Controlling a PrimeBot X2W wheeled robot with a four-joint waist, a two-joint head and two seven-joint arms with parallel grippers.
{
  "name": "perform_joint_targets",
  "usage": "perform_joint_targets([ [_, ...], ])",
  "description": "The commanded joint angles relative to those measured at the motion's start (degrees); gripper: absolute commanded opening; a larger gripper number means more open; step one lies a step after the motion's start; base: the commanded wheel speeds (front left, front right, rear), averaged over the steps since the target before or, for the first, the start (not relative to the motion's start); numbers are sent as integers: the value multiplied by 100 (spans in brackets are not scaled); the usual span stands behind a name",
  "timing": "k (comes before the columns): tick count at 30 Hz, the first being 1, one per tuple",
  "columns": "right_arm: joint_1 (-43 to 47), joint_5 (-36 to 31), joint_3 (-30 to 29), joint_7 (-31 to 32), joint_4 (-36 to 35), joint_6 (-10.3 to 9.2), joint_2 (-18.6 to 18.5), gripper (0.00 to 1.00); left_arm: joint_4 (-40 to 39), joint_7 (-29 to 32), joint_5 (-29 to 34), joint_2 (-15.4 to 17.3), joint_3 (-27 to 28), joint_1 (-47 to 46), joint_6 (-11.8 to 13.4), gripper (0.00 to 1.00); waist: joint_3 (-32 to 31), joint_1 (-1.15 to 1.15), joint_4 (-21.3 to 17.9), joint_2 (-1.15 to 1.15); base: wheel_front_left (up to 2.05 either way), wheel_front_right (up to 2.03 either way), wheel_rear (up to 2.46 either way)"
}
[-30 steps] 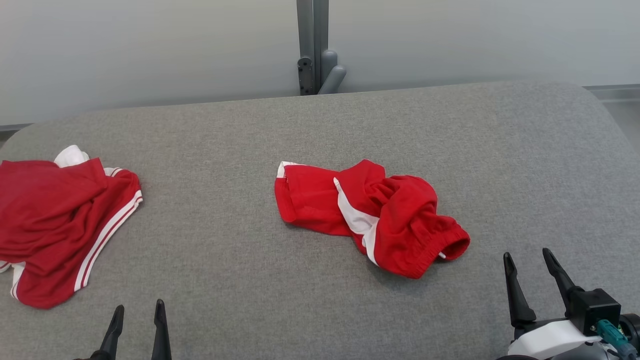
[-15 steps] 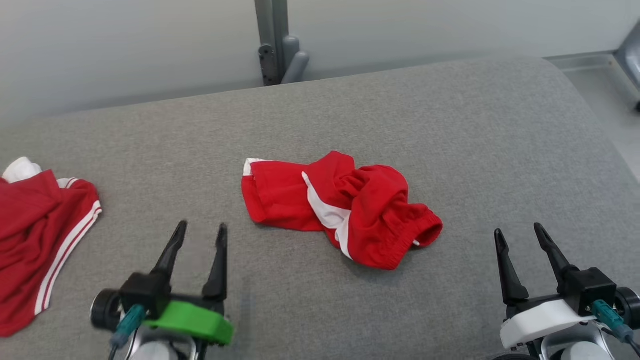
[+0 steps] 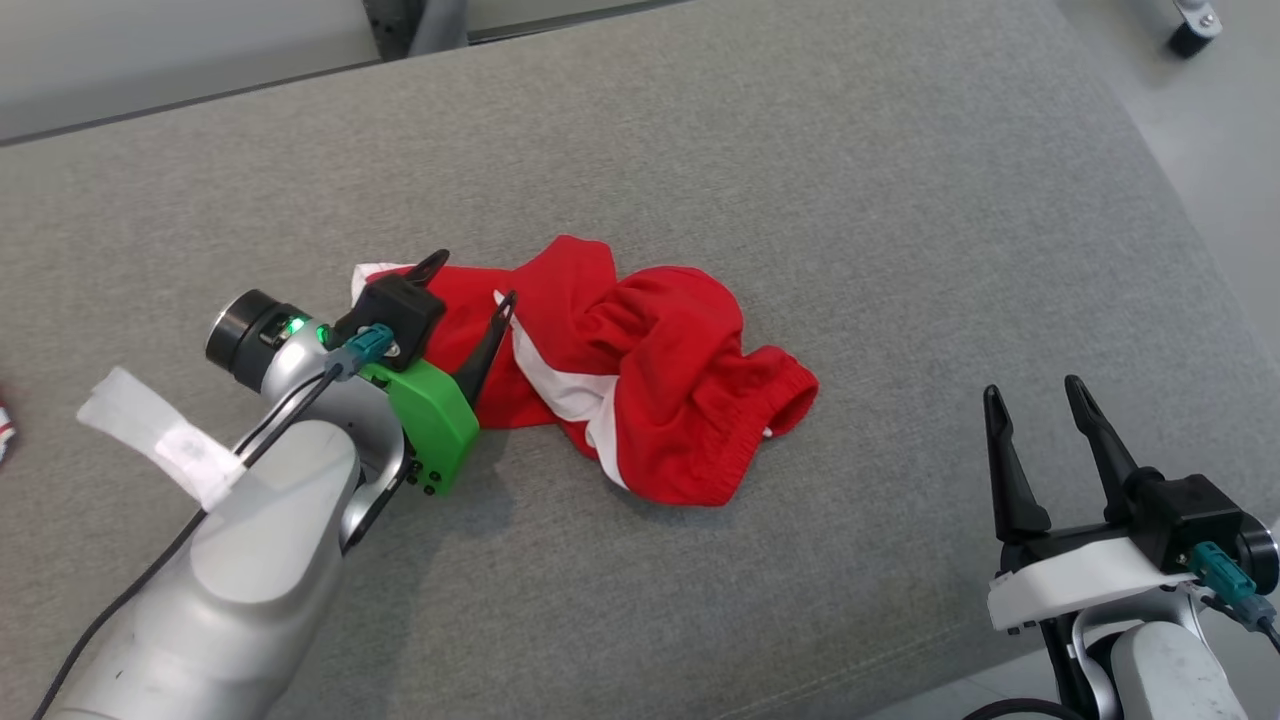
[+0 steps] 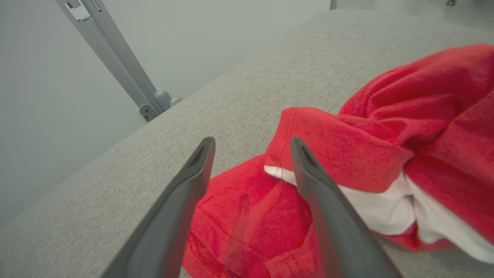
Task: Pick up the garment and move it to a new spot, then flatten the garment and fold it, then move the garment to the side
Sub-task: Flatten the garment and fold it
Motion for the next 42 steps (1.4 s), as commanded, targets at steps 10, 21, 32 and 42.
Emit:
perform_joint_targets([
  [10, -132, 38, 54, -7, 70, -4, 78, 100, 952, -128, -679, 224, -1626, -968, -1, 100, 489, -1, -555, -1, 0, 0, 0],
  [21, -166, 5, 163, -7, 115, -4, 60, 100, 1757, -515, -1408, 14, -2281, -1456, -1, 100, 455, -1, -512, -1, 0, 0, 0],
  [32, -141, 74, 207, -7, 180, -4, 41, 100, 1545, 24, -3010, 222, -2662, -1623, -1, 100, 437, -1, -594, -1, 0, 0, 0],
  [42, -80, 85, 162, -7, 191, -4, 49, 100, 1268, 527, -3996, 580, -2975, -1736, -1, 100, 488, -1, -601, -1, 0, 0, 0],
])
